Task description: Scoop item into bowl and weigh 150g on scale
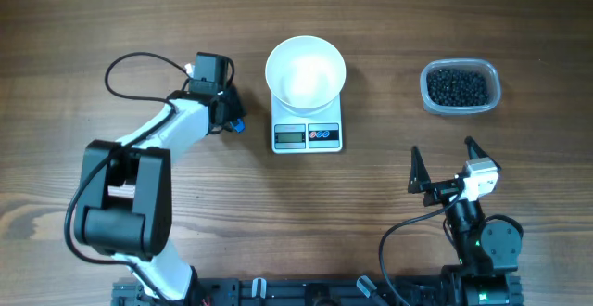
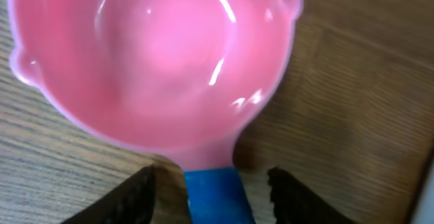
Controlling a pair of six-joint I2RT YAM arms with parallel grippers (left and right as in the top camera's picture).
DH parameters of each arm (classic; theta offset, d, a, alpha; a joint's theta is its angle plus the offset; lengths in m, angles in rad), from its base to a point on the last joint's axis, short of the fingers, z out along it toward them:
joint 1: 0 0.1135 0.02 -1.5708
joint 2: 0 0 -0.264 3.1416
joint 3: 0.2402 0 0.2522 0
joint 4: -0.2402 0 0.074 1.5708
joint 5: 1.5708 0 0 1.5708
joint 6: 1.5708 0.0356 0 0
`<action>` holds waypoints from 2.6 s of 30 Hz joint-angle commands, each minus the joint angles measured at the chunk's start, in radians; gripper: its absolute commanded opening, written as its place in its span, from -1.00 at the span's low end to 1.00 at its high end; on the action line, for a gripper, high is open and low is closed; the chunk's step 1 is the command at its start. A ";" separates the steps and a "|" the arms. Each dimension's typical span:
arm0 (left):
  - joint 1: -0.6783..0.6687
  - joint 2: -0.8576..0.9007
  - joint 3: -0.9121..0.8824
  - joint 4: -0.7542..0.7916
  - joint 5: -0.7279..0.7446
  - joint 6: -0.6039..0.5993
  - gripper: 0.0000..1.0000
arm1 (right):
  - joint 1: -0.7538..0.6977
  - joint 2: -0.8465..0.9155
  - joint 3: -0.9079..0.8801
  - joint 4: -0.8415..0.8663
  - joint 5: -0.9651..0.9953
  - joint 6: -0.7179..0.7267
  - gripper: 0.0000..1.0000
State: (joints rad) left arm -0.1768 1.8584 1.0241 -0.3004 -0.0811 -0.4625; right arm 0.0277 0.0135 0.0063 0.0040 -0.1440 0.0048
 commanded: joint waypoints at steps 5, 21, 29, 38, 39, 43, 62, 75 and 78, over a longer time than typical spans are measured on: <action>0.003 0.056 -0.014 0.063 -0.025 -0.021 -0.14 | 0.000 -0.003 -0.001 0.004 0.014 -0.002 1.00; 0.003 0.056 -0.014 0.065 -0.024 -0.021 -0.49 | 0.000 -0.003 -0.001 0.004 0.014 -0.003 1.00; 0.003 0.035 -0.011 0.065 -0.021 -0.021 -0.47 | 0.000 -0.003 -0.001 0.004 0.014 -0.002 0.99; 0.006 -0.085 -0.011 0.061 -0.013 -0.021 -0.46 | 0.000 -0.003 -0.001 0.004 0.014 -0.002 0.99; 0.006 -0.102 -0.011 0.058 -0.013 -0.021 -0.46 | 0.000 -0.003 -0.001 0.004 0.014 -0.002 0.99; 0.006 -0.162 -0.011 0.050 -0.013 -0.021 -0.46 | 0.000 -0.003 -0.001 0.004 0.014 -0.002 0.99; 0.045 -0.241 0.051 -0.095 0.099 -0.021 -0.57 | 0.000 -0.003 -0.001 0.004 0.014 -0.002 0.99; 0.043 -0.156 0.046 -0.161 0.099 -0.045 0.50 | 0.000 -0.003 -0.001 0.004 0.014 -0.003 1.00; 0.043 -0.156 0.046 -0.158 0.099 -0.048 0.55 | 0.000 -0.003 -0.001 0.004 0.014 -0.002 1.00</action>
State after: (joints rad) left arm -0.1356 1.6920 1.0607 -0.4633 0.0101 -0.4946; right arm 0.0277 0.0135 0.0063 0.0036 -0.1440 0.0048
